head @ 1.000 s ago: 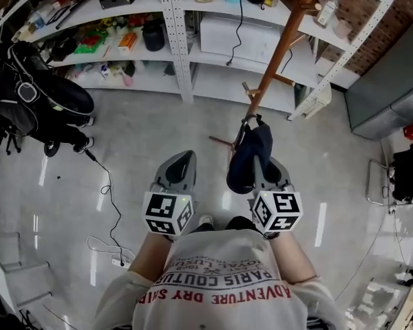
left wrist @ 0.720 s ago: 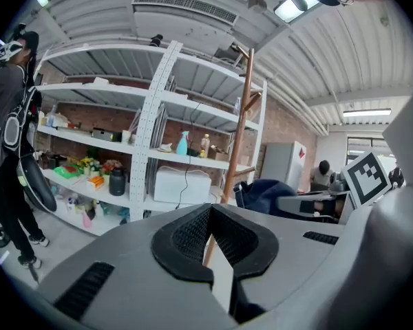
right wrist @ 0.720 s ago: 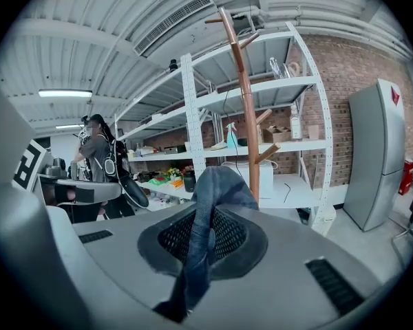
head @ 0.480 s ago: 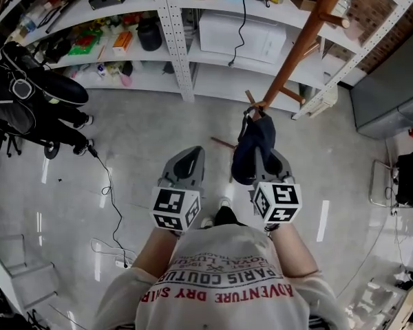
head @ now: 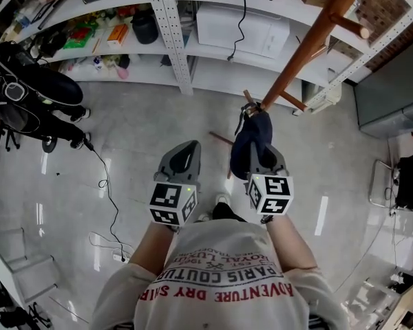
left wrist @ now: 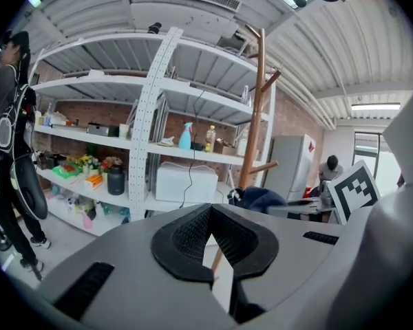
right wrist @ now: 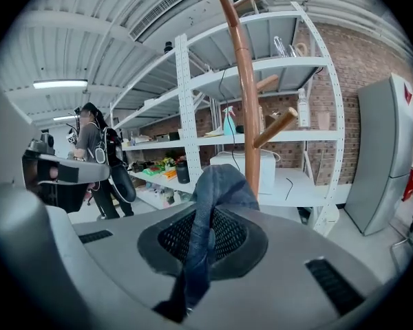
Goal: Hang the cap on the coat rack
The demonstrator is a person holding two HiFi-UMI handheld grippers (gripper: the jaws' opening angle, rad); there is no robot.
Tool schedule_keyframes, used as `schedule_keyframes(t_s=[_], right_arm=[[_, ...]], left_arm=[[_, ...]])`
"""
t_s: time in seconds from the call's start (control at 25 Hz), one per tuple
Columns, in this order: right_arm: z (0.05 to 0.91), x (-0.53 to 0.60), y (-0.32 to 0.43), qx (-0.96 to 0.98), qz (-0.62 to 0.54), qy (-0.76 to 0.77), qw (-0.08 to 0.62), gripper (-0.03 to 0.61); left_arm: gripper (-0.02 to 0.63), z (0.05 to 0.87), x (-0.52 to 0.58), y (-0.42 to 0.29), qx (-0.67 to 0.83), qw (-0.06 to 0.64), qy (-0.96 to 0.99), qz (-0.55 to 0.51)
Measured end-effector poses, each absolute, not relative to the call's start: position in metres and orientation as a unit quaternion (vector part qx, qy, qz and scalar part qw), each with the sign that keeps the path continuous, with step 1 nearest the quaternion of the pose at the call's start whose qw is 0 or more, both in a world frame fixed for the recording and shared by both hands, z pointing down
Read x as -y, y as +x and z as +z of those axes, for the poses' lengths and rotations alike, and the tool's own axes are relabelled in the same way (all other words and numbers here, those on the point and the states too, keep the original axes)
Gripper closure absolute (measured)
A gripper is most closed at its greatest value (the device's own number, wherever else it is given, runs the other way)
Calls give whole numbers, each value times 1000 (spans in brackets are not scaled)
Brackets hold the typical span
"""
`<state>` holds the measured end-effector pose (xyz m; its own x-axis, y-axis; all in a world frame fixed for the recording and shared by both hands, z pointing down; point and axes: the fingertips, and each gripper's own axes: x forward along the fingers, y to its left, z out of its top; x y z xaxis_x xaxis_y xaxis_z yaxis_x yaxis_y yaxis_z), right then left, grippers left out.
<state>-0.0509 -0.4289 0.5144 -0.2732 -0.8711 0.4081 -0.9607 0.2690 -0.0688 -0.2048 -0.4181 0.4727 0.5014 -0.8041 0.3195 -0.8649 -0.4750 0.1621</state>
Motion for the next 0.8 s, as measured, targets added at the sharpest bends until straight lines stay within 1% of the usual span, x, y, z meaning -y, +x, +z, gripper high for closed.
schedule_keyframes(t_s=[0.24,0.52,0.8], right_arm=[[548,440,-39,768,173,595,164,552],[579,454,-26,752,206,600,179,552],[617,464,-18,736,240,600,203,552]], left_arm=[[609,488,423,-199,489,164,850,108],[607,490,427,-198,493,148,848,125],[607,496,426,-189,486,158,850,127]])
